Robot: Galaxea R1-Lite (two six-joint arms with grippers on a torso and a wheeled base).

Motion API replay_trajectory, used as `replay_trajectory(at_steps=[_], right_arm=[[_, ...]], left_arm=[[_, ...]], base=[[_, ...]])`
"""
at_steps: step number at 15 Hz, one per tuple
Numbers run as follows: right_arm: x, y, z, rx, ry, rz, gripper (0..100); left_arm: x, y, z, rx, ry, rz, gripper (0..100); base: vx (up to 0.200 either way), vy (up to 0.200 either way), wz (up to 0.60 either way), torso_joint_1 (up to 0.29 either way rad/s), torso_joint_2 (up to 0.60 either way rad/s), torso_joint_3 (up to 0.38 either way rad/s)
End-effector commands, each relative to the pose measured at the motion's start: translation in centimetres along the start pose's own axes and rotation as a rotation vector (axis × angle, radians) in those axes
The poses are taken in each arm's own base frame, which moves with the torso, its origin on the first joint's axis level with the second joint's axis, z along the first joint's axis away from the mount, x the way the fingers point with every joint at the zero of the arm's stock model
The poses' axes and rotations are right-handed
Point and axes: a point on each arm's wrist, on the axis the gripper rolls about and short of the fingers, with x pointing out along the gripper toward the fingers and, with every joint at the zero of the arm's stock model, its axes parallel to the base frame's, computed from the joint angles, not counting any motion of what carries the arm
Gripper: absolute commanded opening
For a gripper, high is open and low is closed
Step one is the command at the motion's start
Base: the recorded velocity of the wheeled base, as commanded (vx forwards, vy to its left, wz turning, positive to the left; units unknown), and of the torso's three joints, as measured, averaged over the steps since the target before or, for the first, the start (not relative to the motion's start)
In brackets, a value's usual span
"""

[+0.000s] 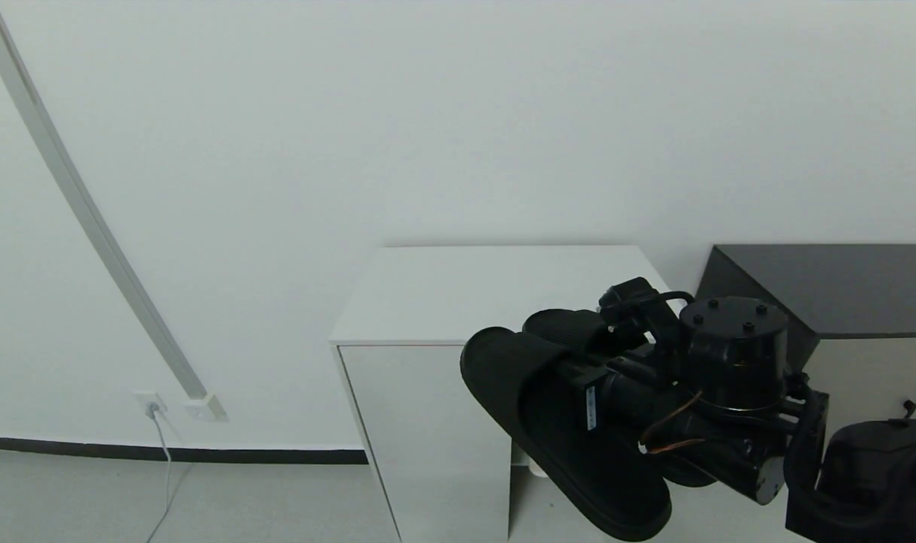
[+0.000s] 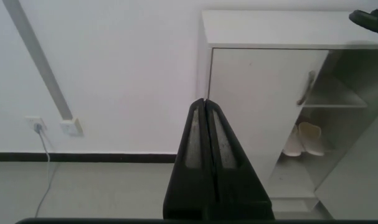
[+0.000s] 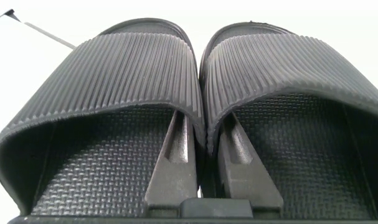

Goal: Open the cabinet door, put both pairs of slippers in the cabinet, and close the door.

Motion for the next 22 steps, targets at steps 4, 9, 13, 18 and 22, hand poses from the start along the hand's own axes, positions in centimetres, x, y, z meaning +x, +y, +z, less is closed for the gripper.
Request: replay_trajectory(at_steps=[4,9,13,18,22], right_arm=[[-0.06,0.04,0.05,0.001,-0.003,0.001,0],[0.03,-0.03,-0.11,0.001,0.002,-0.011,0],[0.1,-0.18,-0.28,-0.001,0.009,-0.014,0],[0.08,-0.2,-0.49,-0.002,0.017,-0.015,0],[0.04,-0.22,-0.61,-0.003,0.021,-0.015,0]], left_arm=[[0.01,0.0,-0.01,0.0,0.003,-0.001,0],[0.01,0.0,-0.01,0.0,0.003,-0.001,0],[0.01,0.0,-0.01,0.0,0.003,-0.001,0],[0.01,0.0,0.01,0.0,0.001,-0.001,0],[0.01,0.0,0.01,-0.002,0.001,0.001,0]], base=[[0.0,-0.1,0.0,0.001,0.0,0.001],[0.0,0.0,0.0,0.0,0.0,0.0],[0.0,0.0,0.0,0.0,0.0,0.0],[0.0,0.0,0.0,0.0,0.0,0.0],[0.0,0.0,0.0,0.0,0.0,0.0]])
